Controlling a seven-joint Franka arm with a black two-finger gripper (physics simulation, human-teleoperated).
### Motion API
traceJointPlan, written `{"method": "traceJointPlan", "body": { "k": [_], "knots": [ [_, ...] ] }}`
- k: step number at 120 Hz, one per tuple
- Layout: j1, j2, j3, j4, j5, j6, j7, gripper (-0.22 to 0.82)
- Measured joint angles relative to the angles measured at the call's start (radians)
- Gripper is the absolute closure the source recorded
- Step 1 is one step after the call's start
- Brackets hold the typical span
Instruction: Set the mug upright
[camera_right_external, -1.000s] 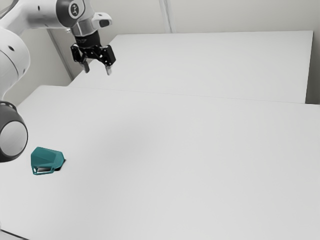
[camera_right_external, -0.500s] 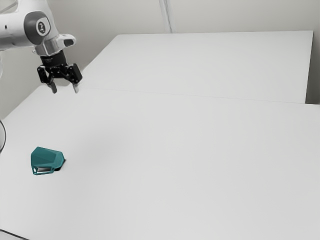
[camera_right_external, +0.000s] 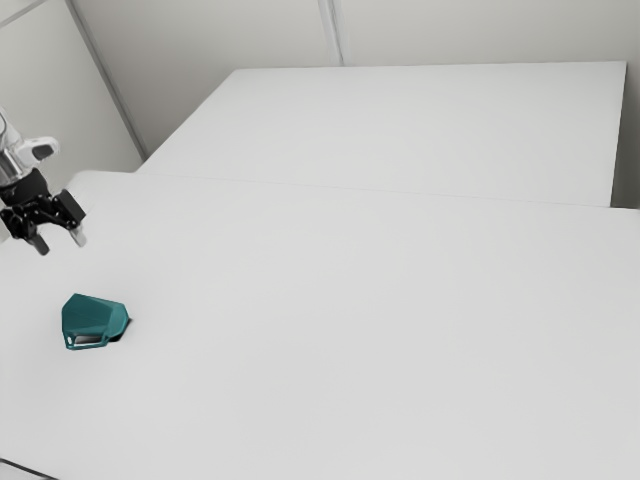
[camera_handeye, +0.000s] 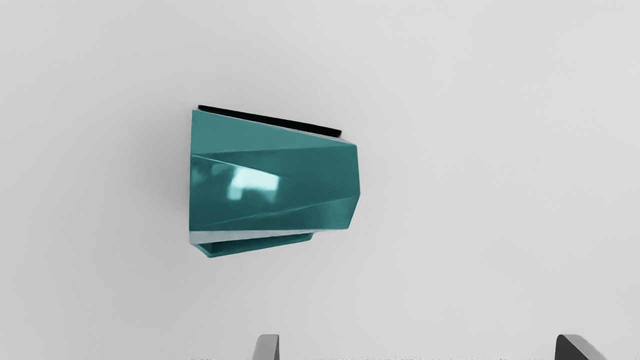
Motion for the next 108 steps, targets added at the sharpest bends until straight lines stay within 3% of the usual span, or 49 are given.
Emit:
{"method": "traceJointPlan", "body": {
  "k": [19, 53, 81, 108],
  "knots": [
    [0.016, -0.018, 0.053, -0.065, 0.010, 0.046, 0.089, 0.00],
    [0.084, 0.041, 0.069, -0.080, 0.009, 0.111, 0.251, 0.00],
    [0.211, 0.191, -0.008, -0.013, -0.156, 0.138, 0.382, 0.00],
    [0.257, 0.260, -0.027, 0.028, -0.287, 0.131, 0.491, 0.00]
  ]
}}
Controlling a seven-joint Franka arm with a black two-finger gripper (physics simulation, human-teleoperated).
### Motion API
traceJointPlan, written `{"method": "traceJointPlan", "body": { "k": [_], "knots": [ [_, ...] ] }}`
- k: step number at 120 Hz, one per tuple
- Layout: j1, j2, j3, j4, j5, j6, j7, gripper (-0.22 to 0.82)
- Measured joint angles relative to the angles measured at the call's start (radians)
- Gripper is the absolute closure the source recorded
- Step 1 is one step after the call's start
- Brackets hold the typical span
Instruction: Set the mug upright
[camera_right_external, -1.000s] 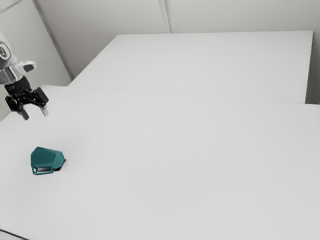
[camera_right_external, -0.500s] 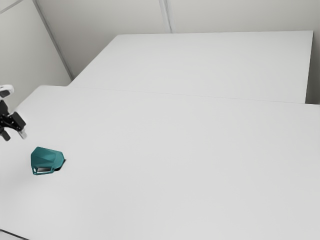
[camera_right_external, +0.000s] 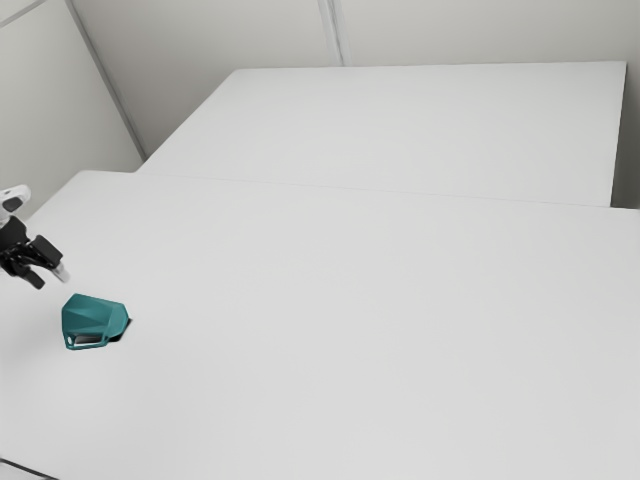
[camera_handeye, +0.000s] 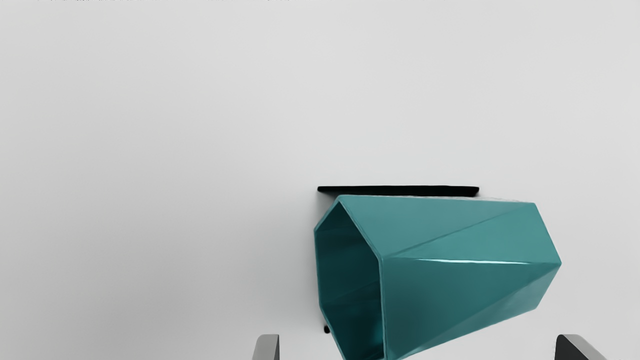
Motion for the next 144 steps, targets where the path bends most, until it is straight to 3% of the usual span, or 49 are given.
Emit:
{"method": "traceJointPlan", "body": {
  "k": [36, 85, 144],
  "knots": [
    [0.033, 0.007, 0.005, -0.017, -0.023, -0.067, 0.102, 0.00],
    [0.080, 0.115, 0.004, 0.085, -0.057, -0.093, 0.192, 0.00],
    [0.087, 0.172, 0.004, 0.088, -0.185, -0.120, 0.272, 0.00]
  ]
}}
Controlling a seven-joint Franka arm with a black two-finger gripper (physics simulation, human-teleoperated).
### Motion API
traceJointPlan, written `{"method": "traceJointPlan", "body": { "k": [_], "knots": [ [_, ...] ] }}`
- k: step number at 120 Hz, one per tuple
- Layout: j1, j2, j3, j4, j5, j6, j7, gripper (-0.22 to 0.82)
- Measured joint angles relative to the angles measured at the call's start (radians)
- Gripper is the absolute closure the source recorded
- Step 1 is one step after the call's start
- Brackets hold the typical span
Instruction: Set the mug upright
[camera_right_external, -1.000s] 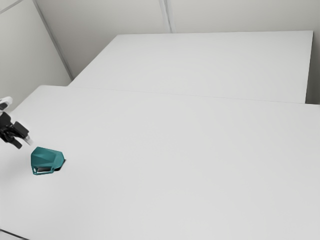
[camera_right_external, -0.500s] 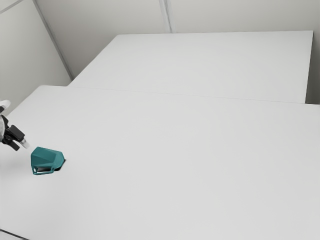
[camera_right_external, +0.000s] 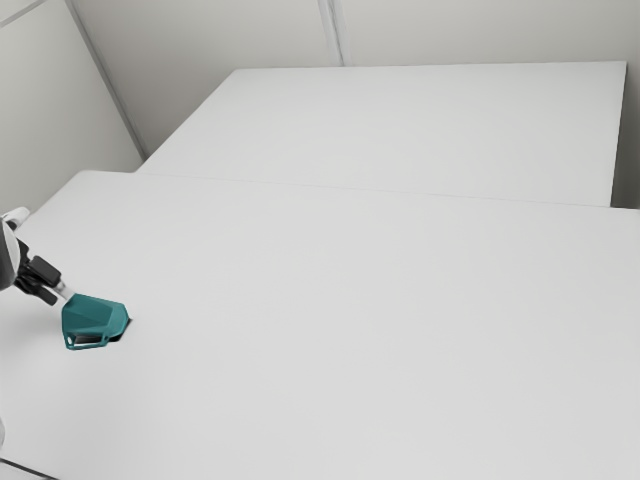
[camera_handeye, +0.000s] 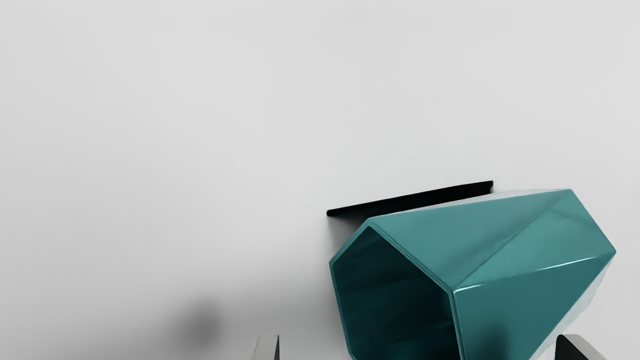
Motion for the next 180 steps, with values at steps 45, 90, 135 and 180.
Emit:
{"method": "traceJointPlan", "body": {
  "k": [45, 90, 135, 180],
  "knots": [
    [0.001, -0.004, 0.012, -0.033, -0.087, -0.081, 0.025, 0.00],
    [0.009, 0.021, 0.013, -0.048, -0.141, -0.124, 0.009, 0.00],
    [0.027, 0.037, 0.013, -0.053, -0.199, -0.163, 0.001, 0.00],
    [0.045, 0.058, 0.013, -0.059, -0.259, -0.199, 0.000, 0.00]
  ]
}}
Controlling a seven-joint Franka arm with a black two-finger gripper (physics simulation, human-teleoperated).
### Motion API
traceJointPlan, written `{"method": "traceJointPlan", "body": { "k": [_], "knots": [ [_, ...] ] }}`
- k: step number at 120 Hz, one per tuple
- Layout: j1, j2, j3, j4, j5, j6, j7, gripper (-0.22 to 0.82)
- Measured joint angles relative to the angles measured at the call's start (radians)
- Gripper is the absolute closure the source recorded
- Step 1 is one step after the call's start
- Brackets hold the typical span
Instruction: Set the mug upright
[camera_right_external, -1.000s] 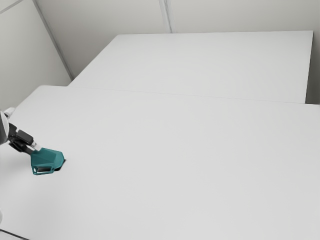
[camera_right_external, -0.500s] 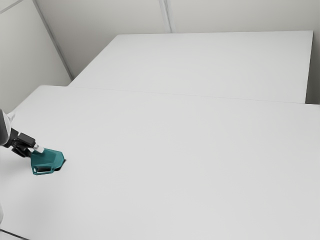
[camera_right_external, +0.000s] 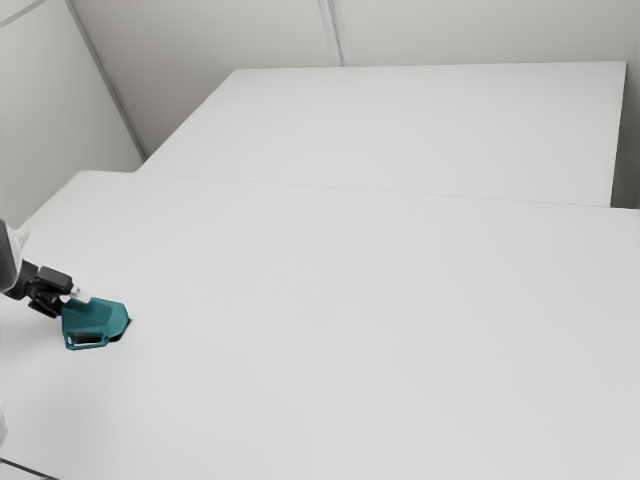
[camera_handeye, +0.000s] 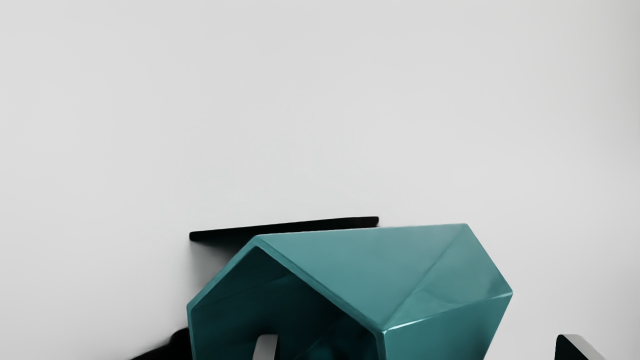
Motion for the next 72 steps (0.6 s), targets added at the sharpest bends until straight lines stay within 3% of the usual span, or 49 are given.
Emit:
{"method": "traceJointPlan", "body": {
  "k": [72],
  "knots": [
    [0.024, 0.040, -0.001, 0.004, -0.095, -0.061, 0.004, 0.00]
  ]
}}
